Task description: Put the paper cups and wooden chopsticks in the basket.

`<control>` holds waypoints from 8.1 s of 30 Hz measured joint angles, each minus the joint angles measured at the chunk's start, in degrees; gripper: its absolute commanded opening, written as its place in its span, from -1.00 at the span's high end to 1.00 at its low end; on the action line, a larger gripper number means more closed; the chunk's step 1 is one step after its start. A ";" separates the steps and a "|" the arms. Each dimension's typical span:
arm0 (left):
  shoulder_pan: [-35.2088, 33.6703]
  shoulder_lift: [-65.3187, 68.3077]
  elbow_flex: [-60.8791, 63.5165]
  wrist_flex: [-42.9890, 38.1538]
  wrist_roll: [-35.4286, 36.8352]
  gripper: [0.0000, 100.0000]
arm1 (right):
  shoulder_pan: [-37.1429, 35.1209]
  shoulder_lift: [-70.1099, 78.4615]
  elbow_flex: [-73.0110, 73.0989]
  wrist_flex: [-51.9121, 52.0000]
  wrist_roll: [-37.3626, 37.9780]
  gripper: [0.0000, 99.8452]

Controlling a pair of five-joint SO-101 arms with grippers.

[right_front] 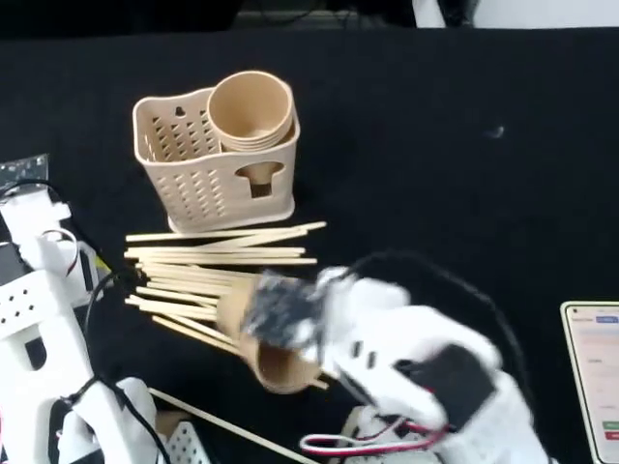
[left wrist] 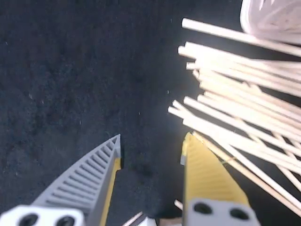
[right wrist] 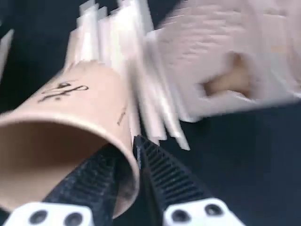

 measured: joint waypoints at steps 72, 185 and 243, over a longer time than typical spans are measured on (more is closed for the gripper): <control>1.58 0.09 36.48 -54.33 22.33 0.57 | -11.60 40.00 -21.80 5.19 -29.54 0.62; -24.62 0.09 34.73 -54.51 42.46 0.57 | -20.40 48.09 18.64 -22.42 -25.14 0.56; -24.62 0.09 34.73 -54.77 42.46 0.57 | -28.75 62.15 11.43 -31.56 -30.59 0.85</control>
